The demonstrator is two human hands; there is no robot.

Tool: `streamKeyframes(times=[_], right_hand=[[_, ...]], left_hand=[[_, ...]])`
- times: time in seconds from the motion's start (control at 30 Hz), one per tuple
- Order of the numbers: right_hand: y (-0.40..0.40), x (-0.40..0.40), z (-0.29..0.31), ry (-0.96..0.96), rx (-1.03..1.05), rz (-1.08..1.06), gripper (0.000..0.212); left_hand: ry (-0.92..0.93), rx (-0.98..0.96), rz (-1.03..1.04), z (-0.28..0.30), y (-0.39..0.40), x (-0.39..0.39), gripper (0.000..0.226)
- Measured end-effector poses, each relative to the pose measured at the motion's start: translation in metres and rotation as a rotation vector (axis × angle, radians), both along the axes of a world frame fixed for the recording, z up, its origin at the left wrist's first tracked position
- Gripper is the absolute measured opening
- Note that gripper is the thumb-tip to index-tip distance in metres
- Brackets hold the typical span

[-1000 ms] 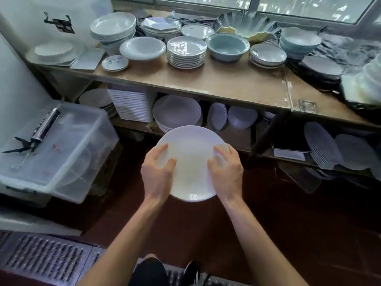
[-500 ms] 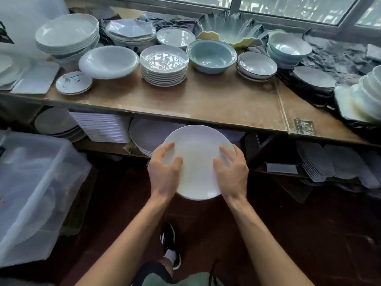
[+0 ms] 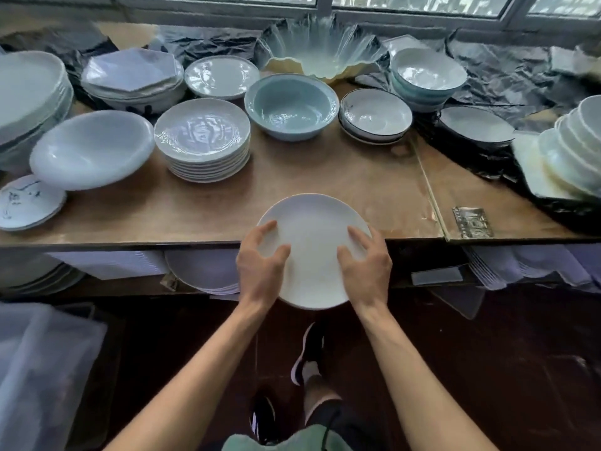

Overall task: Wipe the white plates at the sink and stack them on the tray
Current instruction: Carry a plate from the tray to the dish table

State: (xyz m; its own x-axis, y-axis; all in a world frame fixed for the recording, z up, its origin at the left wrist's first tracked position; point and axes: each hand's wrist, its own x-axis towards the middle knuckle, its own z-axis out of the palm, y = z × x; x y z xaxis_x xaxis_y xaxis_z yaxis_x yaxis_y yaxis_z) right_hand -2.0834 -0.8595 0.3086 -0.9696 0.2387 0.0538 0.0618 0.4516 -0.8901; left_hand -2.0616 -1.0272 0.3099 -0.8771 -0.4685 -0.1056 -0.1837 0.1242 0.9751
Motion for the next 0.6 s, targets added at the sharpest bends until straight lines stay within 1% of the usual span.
streamKeyframes(times=[0.23,0.37,0.43,0.6], right_hand=[[0.016,-0.11,-0.021,-0.012,0.005,0.031,0.043],[0.019,-0.164,-0.035,0.009,0.042,0.075,0.042],[0.02,-0.186,-0.042,-0.012,0.055,0.093,0.043],[0.012,-0.225,-0.067,-0.052,0.009,0.122,0.054]], left_hand=[[-0.025,0.0,-0.007,-0.012,0.018,-0.101,0.052],[-0.045,0.0,0.041,-0.028,0.022,-0.149,0.052],[-0.054,0.004,0.056,-0.036,0.022,-0.169,0.051],[-0.076,-0.053,0.078,-0.068,0.015,-0.21,0.047]])
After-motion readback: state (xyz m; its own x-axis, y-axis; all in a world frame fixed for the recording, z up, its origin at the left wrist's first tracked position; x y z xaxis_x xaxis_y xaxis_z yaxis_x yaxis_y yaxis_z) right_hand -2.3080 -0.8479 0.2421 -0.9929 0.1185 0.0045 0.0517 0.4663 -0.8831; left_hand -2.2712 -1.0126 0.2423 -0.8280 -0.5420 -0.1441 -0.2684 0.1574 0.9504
